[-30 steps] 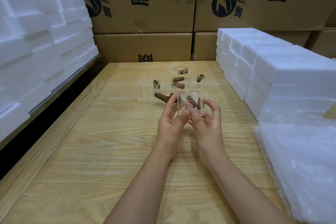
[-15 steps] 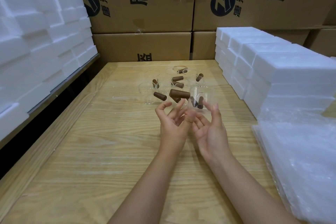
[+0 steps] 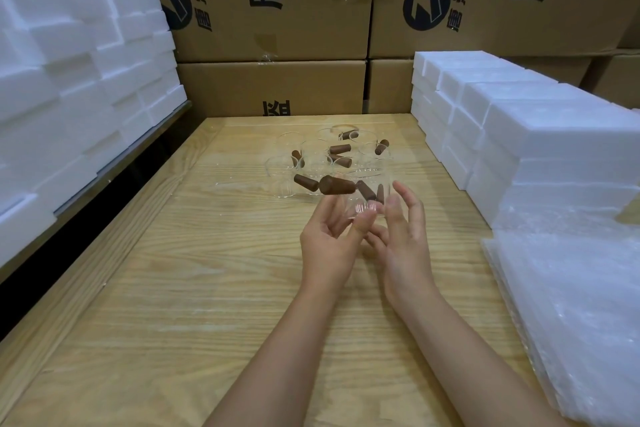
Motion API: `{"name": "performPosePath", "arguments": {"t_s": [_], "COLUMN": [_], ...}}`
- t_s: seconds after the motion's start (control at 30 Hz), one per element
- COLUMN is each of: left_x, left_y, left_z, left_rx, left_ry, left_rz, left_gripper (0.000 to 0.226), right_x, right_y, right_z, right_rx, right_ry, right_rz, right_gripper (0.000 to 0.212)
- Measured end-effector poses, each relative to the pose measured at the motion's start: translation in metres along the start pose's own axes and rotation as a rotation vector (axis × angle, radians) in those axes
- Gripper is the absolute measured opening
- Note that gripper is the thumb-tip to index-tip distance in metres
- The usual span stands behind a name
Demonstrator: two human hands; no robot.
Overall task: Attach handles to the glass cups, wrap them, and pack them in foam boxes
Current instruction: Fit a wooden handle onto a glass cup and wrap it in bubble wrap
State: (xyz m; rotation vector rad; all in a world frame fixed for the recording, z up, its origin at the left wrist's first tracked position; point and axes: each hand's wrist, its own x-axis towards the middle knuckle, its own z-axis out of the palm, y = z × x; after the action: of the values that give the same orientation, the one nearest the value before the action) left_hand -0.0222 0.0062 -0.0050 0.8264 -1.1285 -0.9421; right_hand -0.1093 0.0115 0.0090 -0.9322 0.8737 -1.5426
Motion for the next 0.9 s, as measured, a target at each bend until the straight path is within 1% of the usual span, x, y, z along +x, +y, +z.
{"name": "performPosePath", "arguments": {"t_s": [0.13,0.27,0.37,0.47,0.57,0.6,0.67,0.73,0.83,0.9], "left_x": [-0.001,-0.001,-0.002,-0.002,-0.001,-0.001,-0.002,-0.004,-0.005,-0.005], "left_y": [0.001,0.004,0.008,0.011,0.012,0.011,0.011,0.01,0.012,0.013], "left_z": [0.0,-0.001,-0.001,-0.002,-0.001,-0.001,0.0,0.001,0.001,0.0], "left_rx": [0.014,0.007,-0.01,-0.043,-0.093,-0.078,-0.023,0.007,0.018,0.017], "left_ry": [0.027,0.02,0.021,0.017,-0.026,-0.052,-0.076,-0.059,-0.046,-0.032], "left_rz": [-0.003,-0.024,-0.023,-0.085,-0.151,-0.148,-0.118,-0.092,-0.074,-0.069], "left_gripper": [0.051,0.076,0.077,0.084,0.106,0.105,0.086,0.069,0.063,0.065], "right_x": [0.001,0.003,0.004,0.005,0.005,0.005,0.005,0.006,0.006,0.005], "right_y": [-0.001,-0.003,-0.006,-0.005,-0.004,-0.003,-0.001,-0.001,0.0,0.001], "right_z": [-0.001,-0.004,-0.004,-0.004,-0.004,-0.004,-0.004,-0.004,-0.003,-0.002], "right_rx": [0.078,0.211,0.292,0.344,0.372,0.378,0.376,0.283,0.046,-0.025], "right_ry": [-0.055,-0.058,-0.054,-0.053,-0.098,-0.111,-0.128,-0.12,-0.082,-0.025], "right_rz": [0.009,0.059,0.121,0.174,0.235,0.253,0.275,0.274,0.238,0.187], "right_gripper": [0.062,0.054,0.061,0.053,0.052,0.053,0.048,0.041,0.039,0.037]}}
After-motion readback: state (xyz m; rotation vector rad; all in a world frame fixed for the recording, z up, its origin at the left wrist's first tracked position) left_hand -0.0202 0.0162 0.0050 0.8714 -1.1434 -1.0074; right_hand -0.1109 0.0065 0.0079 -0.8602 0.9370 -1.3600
